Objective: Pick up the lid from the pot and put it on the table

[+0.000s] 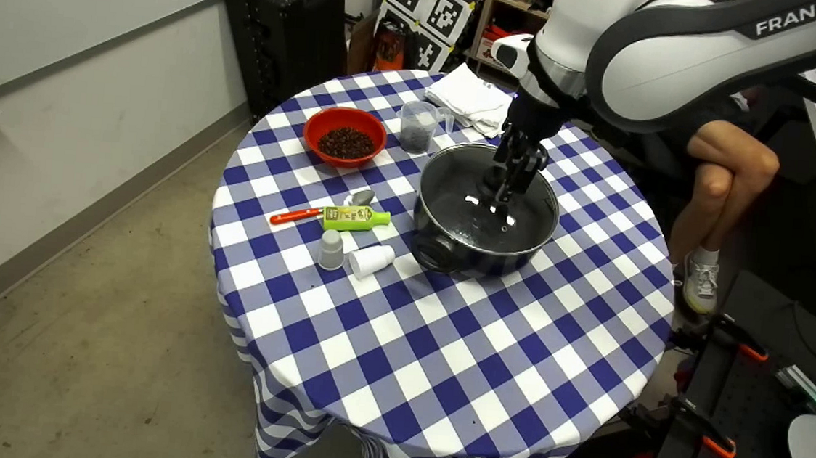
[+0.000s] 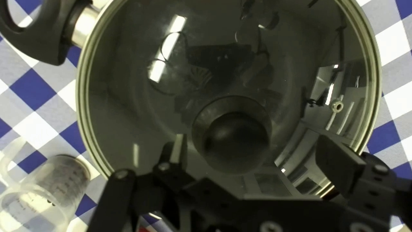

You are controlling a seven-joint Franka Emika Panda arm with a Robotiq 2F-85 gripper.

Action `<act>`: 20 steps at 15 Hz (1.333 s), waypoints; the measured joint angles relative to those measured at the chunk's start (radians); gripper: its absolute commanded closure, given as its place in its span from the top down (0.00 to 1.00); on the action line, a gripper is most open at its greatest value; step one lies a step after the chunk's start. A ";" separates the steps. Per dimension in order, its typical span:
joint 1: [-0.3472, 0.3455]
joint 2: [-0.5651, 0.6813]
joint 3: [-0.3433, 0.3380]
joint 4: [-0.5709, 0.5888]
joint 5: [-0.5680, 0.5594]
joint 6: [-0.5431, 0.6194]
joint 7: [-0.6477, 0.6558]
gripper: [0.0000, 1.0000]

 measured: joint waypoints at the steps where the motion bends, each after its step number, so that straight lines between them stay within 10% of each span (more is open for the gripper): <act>1: -0.003 0.008 0.000 0.010 0.000 -0.003 0.000 1.00; 3: -0.009 0.025 0.000 0.028 0.000 -0.006 0.000 0.99; 4: -0.013 0.033 0.000 0.036 0.000 -0.007 0.000 0.74; 11: -0.033 0.060 0.008 0.074 0.000 -0.049 -0.010 0.33; 20: -0.045 0.033 0.015 0.076 0.001 -0.067 -0.037 0.25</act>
